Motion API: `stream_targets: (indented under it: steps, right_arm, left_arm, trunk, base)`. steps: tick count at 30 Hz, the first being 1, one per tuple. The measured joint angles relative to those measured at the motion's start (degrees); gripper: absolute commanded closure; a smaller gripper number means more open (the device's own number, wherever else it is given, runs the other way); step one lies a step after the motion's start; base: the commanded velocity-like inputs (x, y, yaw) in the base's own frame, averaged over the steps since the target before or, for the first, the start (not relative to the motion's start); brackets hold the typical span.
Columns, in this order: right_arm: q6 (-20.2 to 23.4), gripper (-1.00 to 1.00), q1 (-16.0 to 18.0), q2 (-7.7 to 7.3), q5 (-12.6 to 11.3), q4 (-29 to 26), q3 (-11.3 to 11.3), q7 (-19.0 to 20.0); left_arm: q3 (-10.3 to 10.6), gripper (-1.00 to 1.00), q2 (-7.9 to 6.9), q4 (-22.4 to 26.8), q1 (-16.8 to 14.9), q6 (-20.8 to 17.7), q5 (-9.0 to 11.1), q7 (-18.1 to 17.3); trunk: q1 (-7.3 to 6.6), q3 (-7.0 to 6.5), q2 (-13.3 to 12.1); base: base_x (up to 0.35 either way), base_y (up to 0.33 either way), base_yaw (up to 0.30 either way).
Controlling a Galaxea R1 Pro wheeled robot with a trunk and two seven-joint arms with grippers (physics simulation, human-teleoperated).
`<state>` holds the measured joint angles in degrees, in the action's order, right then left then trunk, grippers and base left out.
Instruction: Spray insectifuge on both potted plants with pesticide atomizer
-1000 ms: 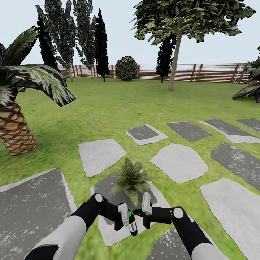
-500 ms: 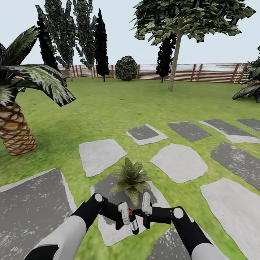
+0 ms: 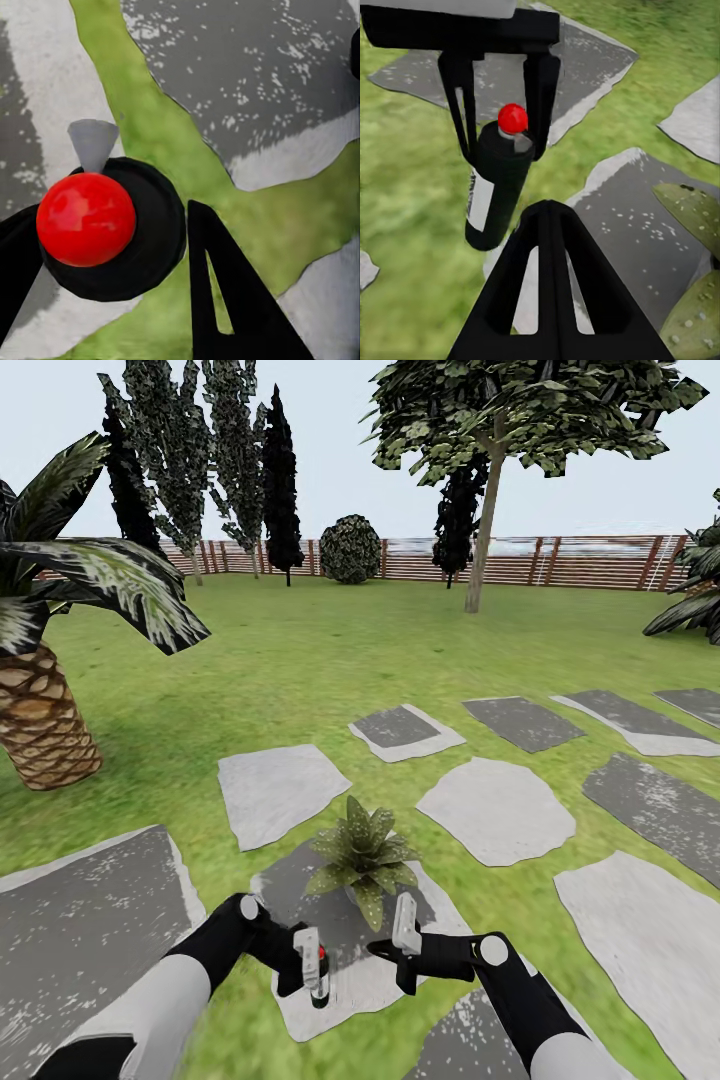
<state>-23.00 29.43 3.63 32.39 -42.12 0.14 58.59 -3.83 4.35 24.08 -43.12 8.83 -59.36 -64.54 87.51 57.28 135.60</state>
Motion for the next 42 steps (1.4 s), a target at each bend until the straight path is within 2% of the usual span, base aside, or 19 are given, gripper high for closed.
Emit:
stream_targets:
  steps: [3,5,6,8,10,13,14,16,17,19,21,23,24,27,28,31,33,35,42]
  right_arm:
    - [0.0,1.0,0.0,-0.03,0.02,0.01,0.01,-0.02]
    - [-0.01,1.0,0.0,-0.04,0.03,0.07,-0.01,-0.03]
    - [-0.01,-1.0,0.0,-0.04,0.03,0.08,-0.03,-0.03]
    - [-0.01,-1.0,0.0,-0.04,0.04,0.15,-0.01,-0.03]
    - [-0.01,-1.0,0.0,-0.08,0.08,0.15,-0.01,-0.16]
    - [-0.07,-1.0,-0.03,-0.1,0.17,0.23,-0.21,-0.69]
    - [-0.16,-1.0,-0.16,-0.29,0.1,0.33,-0.46,-2.85]
    - [-0.21,-1.0,-0.36,-0.56,0.0,1.49,-0.98,-8.78]
    - [-0.18,-1.0,-0.49,-0.7,-0.06,3.89,-2.31,-16.17]
    - [-0.22,-1.0,-0.61,-0.82,-0.11,9.7,-4.25,-27.97]
    - [-0.45,-1.0,-0.63,-0.99,-0.02,15.52,-5.03,-36.28]
    - [-2.29,-1.0,-0.63,-1.8,-0.07,21.24,-5.38,-43.07]
    - [-3.66,-1.0,-0.63,-2.21,-0.1,23.08,-5.63,-45.26]
    - [-10.49,-1.0,-0.83,-3.93,-0.01,28.67,-9.59,-53.66]
    - [-11.73,-1.0,-1.32,-4.46,-0.29,29.93,-11.29,-56.06]
    - [-13.27,-1.0,-4.76,-5.11,-0.77,31.13,-14.17,-61.19]
    - [-14.0,-1.0,-6.28,-5.21,-2.18,31.23,-16.06,-64.14]
    - [-14.33,-1.0,-6.93,-5.42,-5.06,31.25,-18.89,-66.8]
    - [-14.38,-1.0,-7.19,-5.5,-5.94,31.61,-19.68,-67.41]
  left_arm:
    - [-0.12,1.0,-3.52,-0.04,0.15,0.05,0.04,0.01]
    - [-0.43,1.0,-6.42,-0.09,0.3,0.3,0.5,0.02]
    - [-0.53,1.0,-7.49,-0.23,0.35,0.41,0.71,0.06]
    - [-0.65,1.0,-10.13,-0.6,0.51,0.58,1.35,0.23]
    - [-0.82,1.0,-11.73,-0.76,1.38,0.59,3.58,2.09]
    - [-0.95,1.0,-12.2,-0.81,3.98,0.51,9.2,8.78]
    - [-0.95,1.0,-12.08,-0.88,5.25,0.44,12.6,13.21]
    - [-0.94,1.0,-11.72,-1.72,6.93,0.5,16.94,18.56]
    - [-0.93,1.0,-11.55,-3.36,7.73,0.65,21.1,23.53]
    - [-0.94,1.0,-11.45,-7.72,8.34,0.96,28.89,32.12]
    - [-0.87,1.0,-11.41,-11.72,8.65,1.85,35.34,39.38]
    - [-0.83,1.0,-11.45,-13.87,10.04,5.49,38.94,44.61]
    - [-0.86,1.0,-11.48,-14.26,10.83,6.84,39.75,46.07]
    - [-0.93,1.0,-11.6,-14.75,13.86,9.2,42.41,51.68]
    - [-0.98,1.0,-11.67,-14.8,14.92,9.47,44.04,53.36]
    - [-1.13,1.0,-12.03,-14.81,17.47,9.94,51.41,55.39]
    - [-1.19,1.0,-12.18,-14.91,17.99,10.02,53.97,55.62]
    - [-1.19,1.0,-12.25,-14.97,18.22,9.99,54.98,55.73]
    - [-1.09,1.0,-12.18,-16.95,18.65,10.0,55.19,56.26]
  trunk:
    - [0.0,0.0,0.0]
    - [0.0,0.0,0.0]
    - [0.0,0.0,0.0]
    - [0.0,0.0,0.0]
    - [0.0,0.0,0.0]
    - [0.0,0.0,0.0]
    - [0.0,0.01,0.0]
    - [0.0,0.01,0.0]
    - [0.0,0.01,0.0]
    - [0.01,0.01,0.0]
    - [0.01,0.01,0.0]
    - [0.0,0.02,0.0]
    - [0.0,0.01,0.0]
    - [0.0,0.01,0.0]
    - [0.0,0.02,0.0]
    - [0.0,0.02,0.0]
    - [0.0,0.01,0.0]
    - [0.0,0.01,0.0]
    - [0.0,0.02,0.0]
  base:
    - [0.0,0.0,0.0]
    - [0.0,0.0,0.0]
    - [0.0,0.0,0.0]
    - [0.0,0.0,0.0]
    - [0.0,0.0,0.0]
    - [0.0,0.0,0.0]
    - [0.0,0.0,0.0]
    - [0.0,0.0,0.0]
    - [0.0,0.0,0.0]
    - [0.0,0.0,0.0]
    - [0.0,0.0,0.0]
    - [0.0,0.0,0.0]
    - [0.0,0.0,0.0]
    - [0.0,0.0,0.0]
    - [0.0,0.0,0.0]
    - [0.0,0.0,0.0]
    - [0.0,0.0,0.0]
    - [0.0,0.0,0.0]
    - [0.0,0.0,0.073]
